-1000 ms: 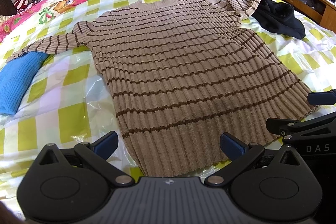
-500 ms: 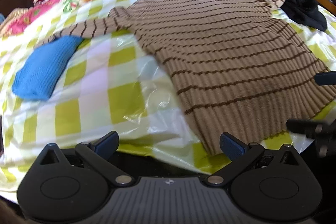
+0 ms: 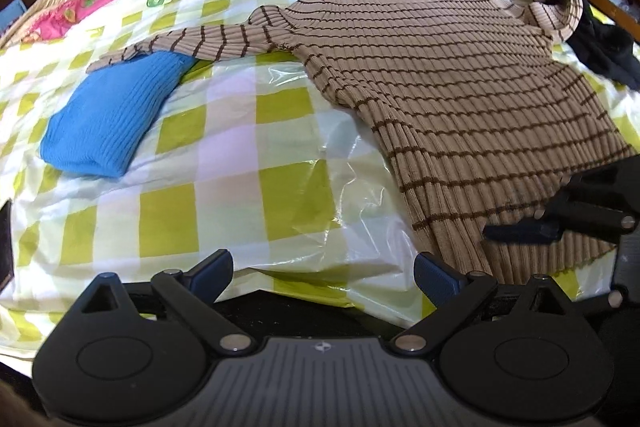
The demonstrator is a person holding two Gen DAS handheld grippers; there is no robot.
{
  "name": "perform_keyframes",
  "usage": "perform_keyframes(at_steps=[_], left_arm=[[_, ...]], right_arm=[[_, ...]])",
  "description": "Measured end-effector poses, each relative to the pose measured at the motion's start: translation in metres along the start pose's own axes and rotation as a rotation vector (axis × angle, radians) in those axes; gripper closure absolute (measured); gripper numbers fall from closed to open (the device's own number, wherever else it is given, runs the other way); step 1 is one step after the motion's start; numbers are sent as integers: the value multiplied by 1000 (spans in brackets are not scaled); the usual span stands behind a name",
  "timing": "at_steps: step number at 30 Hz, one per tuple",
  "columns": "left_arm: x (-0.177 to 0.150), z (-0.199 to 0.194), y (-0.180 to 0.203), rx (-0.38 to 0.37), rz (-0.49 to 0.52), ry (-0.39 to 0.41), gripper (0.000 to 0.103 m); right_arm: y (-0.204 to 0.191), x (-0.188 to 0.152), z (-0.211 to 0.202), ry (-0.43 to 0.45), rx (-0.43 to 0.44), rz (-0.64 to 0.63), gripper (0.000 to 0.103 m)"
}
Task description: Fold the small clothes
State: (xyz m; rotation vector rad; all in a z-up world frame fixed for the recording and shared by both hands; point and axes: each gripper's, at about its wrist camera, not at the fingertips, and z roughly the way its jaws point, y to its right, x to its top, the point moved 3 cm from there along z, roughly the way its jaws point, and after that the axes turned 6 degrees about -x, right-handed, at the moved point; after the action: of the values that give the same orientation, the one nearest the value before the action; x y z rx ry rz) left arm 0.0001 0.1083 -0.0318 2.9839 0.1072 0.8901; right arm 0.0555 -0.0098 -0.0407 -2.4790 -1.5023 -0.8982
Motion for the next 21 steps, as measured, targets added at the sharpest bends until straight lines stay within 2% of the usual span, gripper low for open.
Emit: perform_keyframes(at_steps=[2, 5, 11, 13, 17, 19, 21], left_arm=[[-1, -1, -1, -33, 0, 9, 0], [-3, -1, 8, -89, 57, 21, 0], [-13, 9, 51, -124, 280, 3, 0], [-18, 14, 66, -130, 359, -26, 0], [-28, 30, 85, -27, 488, -67, 0], [-26, 36, 86, 5, 487, -77, 6], [-19, 41, 81, 29, 440, -83, 9]], right_arm=[[13, -3, -2, -22, 12, 60, 81], [30, -6, -12, -30, 25, 142, 82], [52, -1, -20, -35, 63, 270, 85], [55, 1, -20, -41, 76, 266, 85], [47, -11, -21, -57, 88, 194, 80], [44, -21, -23, -63, 85, 169, 79], [43, -29, -23, -66, 78, 159, 79]])
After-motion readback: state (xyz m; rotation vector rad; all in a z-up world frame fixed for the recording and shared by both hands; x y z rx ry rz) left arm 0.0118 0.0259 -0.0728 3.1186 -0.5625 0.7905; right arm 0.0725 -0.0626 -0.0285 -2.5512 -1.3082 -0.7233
